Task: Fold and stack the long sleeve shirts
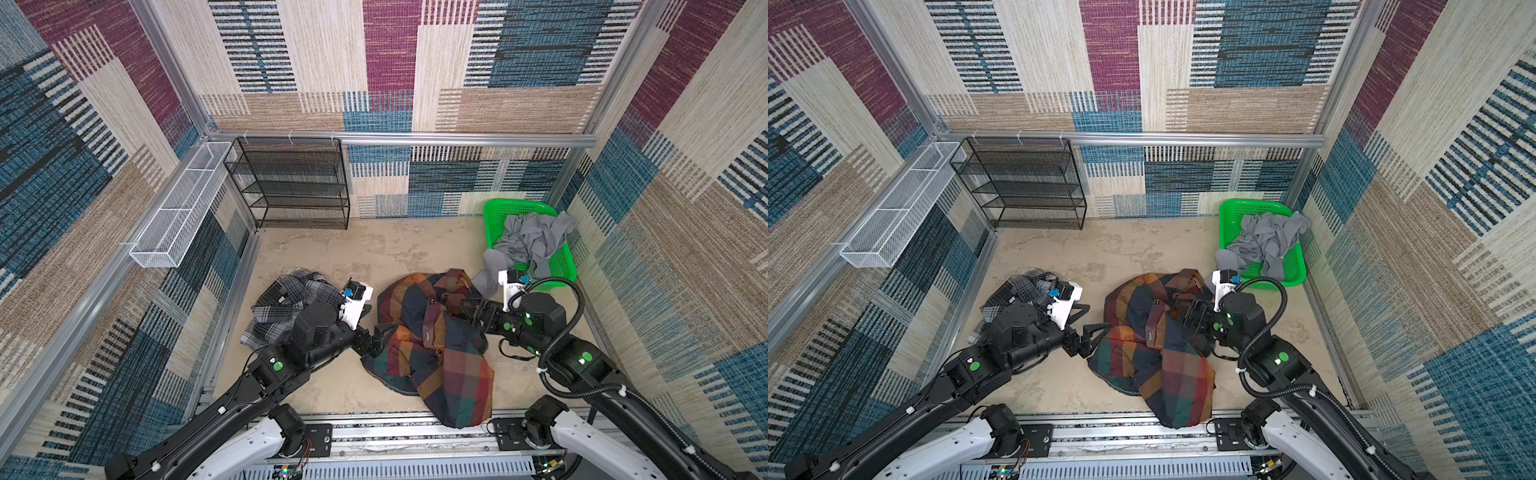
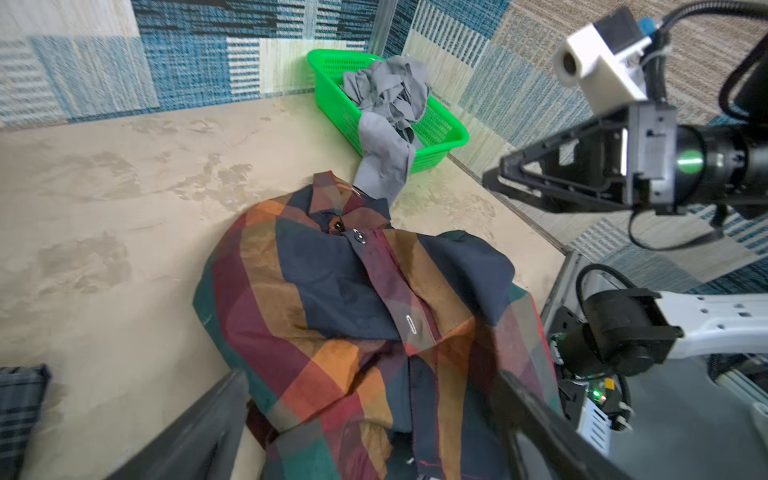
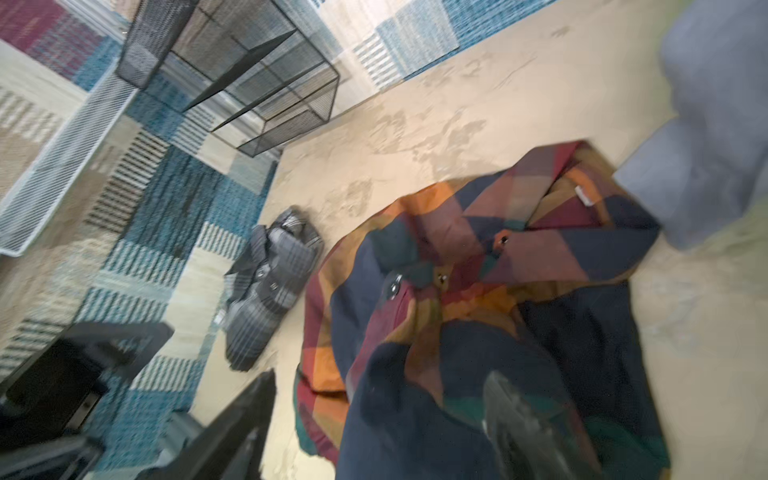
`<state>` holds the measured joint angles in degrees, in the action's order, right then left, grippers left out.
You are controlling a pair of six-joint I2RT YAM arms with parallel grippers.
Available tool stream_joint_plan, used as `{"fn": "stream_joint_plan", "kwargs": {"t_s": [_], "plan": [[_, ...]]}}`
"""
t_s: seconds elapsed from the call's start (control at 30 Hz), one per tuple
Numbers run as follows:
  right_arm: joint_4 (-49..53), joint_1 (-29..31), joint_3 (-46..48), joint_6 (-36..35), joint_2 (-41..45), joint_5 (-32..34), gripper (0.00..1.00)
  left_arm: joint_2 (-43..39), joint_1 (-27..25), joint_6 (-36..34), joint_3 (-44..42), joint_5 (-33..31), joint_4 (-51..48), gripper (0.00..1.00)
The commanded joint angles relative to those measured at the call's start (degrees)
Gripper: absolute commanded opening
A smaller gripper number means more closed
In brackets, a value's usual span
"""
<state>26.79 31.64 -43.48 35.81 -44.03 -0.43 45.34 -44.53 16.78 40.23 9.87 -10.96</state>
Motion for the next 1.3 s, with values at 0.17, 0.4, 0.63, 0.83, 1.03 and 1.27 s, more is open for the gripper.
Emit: {"fn": "stream_joint_plan", "kwargs": {"t_s": [0.17,0.4,0.63,0.83,1.03,1.27], "plan": [[-7.69,-5.62,10.14,1.61,-4.62,-17.02,0.7,-2.36,-0.2,3.17,-1.72,4.3,-0.28,0.89],[-23.1,-0.3,19.18,14.87,-0.65,-28.53,0.57,-8.47,-0.2,3.88,-3.85,1.87,-6.79,0.89],[-36.58,6.98,11.29,18.46,-12.64,-29.8,0.57,-13.06,-0.2,4.63,-0.58,-0.01,-11.18,0.89],[-37.46,9.49,0.1,15.69,-26.15,-27.62,0.52,-14.11,-0.27,7.86,1.44,7.72,-12.29,0.89],[-15.83,-1.94,-5.54,3.43,-21.04,-13.01,0.72,-12.27,-5.78,11.57,-2.37,9.26,-9.65,0.95],[-11.48,-16.49,3.76,-4.84,-18.24,-13.21,0.78,-1.36,-23.31,10.93,-4.87,-5.9,-2.33,0.99]]}}
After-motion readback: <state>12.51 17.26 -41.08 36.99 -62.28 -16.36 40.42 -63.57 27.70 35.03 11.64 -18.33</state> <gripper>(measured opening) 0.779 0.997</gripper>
